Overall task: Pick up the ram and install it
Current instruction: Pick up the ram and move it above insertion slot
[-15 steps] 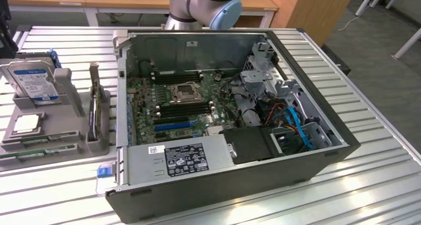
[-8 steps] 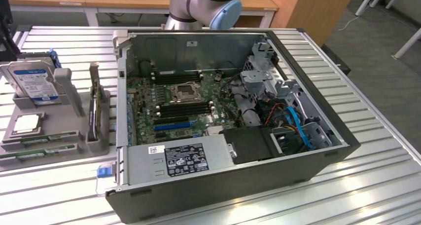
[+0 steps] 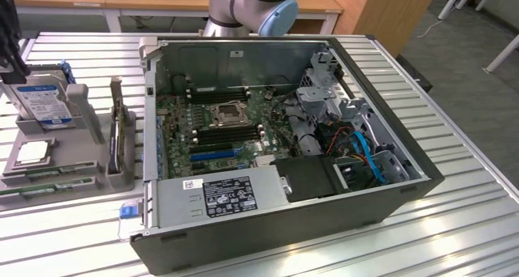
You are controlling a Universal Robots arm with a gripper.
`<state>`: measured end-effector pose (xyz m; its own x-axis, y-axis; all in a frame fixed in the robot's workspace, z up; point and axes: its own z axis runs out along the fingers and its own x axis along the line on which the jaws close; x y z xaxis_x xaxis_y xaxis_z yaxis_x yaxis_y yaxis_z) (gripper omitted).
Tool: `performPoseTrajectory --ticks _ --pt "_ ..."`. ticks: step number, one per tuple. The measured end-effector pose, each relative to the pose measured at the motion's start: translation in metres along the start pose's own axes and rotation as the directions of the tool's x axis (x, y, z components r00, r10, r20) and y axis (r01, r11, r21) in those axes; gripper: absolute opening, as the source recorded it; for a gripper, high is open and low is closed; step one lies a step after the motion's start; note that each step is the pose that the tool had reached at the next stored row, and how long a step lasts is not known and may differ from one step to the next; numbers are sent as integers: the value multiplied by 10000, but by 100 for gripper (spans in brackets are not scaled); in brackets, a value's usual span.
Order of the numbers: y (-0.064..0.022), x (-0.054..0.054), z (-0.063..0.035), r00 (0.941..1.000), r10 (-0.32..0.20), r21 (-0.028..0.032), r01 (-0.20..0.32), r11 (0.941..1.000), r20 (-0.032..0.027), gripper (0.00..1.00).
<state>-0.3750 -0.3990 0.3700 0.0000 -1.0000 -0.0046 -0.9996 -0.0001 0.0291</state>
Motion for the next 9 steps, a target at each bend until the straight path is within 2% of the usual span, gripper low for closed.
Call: performPoseTrajectory --ticks 9 --pt "-9 1 163 10000 -1 0 1 10000 -1 24"
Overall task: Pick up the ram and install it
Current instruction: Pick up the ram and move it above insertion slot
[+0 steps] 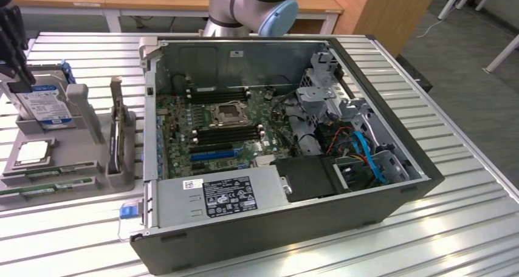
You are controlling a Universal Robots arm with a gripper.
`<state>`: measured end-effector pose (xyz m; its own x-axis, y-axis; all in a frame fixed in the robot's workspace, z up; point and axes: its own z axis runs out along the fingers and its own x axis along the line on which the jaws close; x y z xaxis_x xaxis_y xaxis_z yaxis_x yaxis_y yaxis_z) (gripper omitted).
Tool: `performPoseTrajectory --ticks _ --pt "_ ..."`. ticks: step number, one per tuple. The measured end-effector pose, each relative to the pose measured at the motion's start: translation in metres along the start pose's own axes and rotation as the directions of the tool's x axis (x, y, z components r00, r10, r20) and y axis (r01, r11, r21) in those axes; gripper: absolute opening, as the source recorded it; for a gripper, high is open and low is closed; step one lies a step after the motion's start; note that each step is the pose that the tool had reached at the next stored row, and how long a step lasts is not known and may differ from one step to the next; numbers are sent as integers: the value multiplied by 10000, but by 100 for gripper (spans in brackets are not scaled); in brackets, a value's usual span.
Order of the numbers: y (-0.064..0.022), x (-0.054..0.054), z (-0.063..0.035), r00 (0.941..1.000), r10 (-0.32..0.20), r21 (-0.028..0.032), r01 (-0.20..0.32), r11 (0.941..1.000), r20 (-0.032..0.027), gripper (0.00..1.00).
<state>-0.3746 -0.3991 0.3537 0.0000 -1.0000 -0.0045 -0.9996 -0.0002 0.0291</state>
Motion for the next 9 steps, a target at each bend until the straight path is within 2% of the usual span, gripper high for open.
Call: performPoseTrajectory --ticks 9 --pt "-7 1 164 10000 0 -1 0 10000 -1 24"
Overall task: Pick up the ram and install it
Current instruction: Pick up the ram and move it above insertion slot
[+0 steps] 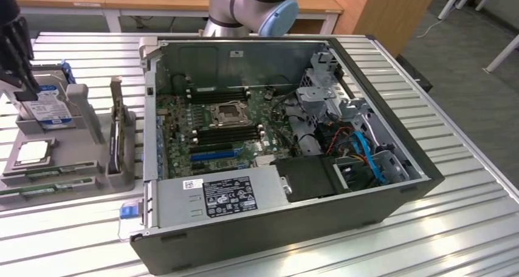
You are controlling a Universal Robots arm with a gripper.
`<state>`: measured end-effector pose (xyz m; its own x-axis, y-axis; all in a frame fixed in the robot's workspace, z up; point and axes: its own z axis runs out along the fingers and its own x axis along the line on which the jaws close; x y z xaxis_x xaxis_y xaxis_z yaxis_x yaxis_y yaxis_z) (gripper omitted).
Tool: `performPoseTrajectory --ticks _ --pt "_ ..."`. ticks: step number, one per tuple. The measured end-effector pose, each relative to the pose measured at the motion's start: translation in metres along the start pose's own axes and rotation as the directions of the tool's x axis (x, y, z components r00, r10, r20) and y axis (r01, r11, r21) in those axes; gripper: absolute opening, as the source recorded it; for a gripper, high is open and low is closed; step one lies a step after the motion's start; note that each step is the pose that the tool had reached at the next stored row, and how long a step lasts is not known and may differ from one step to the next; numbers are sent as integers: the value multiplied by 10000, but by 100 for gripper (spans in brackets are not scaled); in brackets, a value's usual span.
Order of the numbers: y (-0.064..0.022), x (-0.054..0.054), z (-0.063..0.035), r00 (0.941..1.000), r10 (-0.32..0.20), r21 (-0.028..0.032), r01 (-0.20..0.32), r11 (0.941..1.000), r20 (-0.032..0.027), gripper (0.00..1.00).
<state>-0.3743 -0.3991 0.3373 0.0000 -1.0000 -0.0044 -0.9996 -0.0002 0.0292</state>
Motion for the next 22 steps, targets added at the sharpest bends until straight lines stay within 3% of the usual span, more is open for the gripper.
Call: performPoseTrajectory --ticks 7,22 --pt "-5 41 126 10000 -1 0 1 10000 -2 24" --pt "-15 699 397 10000 -1 2 1 10000 0 24"
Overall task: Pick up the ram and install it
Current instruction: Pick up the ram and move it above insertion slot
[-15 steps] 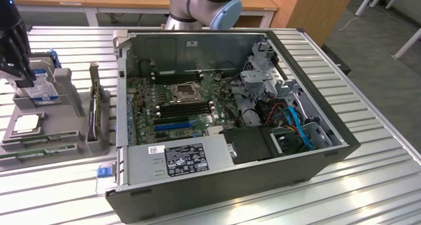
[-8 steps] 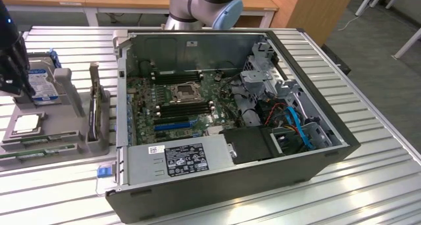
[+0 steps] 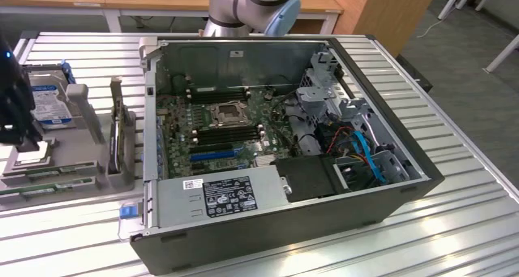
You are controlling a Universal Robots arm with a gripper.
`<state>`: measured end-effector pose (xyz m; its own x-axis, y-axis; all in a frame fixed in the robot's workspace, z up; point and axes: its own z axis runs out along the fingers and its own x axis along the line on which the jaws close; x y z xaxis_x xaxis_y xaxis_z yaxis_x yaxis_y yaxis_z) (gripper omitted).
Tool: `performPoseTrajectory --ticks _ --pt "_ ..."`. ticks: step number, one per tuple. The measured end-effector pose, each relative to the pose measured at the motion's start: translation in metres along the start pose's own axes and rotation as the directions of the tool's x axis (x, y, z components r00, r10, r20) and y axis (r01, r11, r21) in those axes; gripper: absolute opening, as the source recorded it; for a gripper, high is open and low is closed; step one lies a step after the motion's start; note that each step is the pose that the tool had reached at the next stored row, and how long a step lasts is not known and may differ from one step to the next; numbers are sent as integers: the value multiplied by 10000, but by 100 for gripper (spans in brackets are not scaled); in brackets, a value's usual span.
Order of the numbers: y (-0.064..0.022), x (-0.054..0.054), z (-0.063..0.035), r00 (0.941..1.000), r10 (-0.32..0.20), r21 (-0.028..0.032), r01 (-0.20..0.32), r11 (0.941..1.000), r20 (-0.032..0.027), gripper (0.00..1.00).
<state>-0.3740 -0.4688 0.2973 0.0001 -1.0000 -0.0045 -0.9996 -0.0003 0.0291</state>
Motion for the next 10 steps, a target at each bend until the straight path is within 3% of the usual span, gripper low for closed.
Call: performPoseTrajectory --ticks 2,10 --pt "-1 74 35 10000 0 -3 0 10000 -1 24" --pt "-7 74 181 10000 -21 0 21 10000 -1 24"
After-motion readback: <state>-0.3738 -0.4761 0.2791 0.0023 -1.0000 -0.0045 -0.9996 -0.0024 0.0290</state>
